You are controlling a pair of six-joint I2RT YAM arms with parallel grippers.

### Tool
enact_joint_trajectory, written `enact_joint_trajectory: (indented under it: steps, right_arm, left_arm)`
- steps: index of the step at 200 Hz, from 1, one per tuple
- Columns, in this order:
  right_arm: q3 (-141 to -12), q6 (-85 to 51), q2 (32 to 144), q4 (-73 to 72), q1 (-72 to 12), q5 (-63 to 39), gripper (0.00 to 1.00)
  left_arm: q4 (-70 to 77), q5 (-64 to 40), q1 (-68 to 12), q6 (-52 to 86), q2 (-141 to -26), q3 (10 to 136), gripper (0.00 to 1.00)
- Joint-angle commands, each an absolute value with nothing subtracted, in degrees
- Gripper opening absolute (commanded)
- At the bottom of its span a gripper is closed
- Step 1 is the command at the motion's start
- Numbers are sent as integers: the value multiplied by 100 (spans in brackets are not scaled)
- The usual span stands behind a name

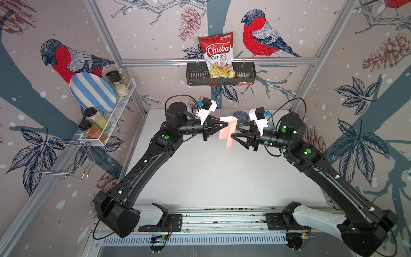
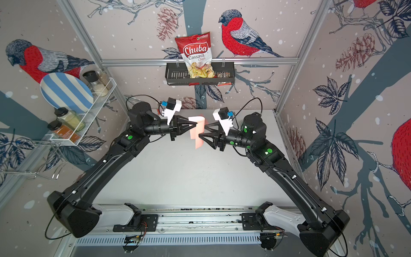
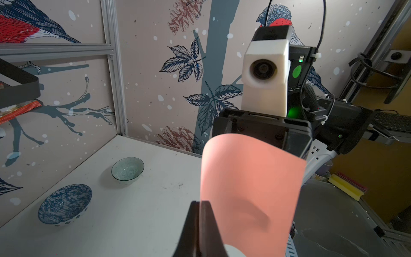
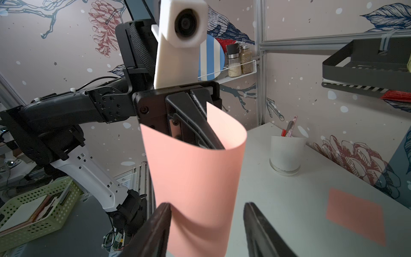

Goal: Fold the square paper along the opposite sides
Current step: Fold the paper.

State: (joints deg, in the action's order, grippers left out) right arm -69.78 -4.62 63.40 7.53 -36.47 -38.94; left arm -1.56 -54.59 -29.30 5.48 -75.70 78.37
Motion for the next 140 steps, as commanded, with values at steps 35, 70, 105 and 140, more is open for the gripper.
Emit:
enact_joint_trajectory:
  steps: [35,70,105,140]
  right_arm:
    - [-7065,-266,6476,717,-3680,-3891,58]
    - [-6953,-204,6450,681,-3734,-3912,58]
    - [-6865,-149,6394,630,-3786,-3966,57]
    - [-6837,-150,6385,520,-3812,-4043,57]
  left_arm:
    - [714,-6286,-2914,1005,-7534,7598,0]
    - [775,-6402,-2910,1020,-7584,7640,0]
    - [766,-6477,-2917,1053,-7672,7684,0]
    - [788,-6503,-2919,1081,-7695,7664,0]
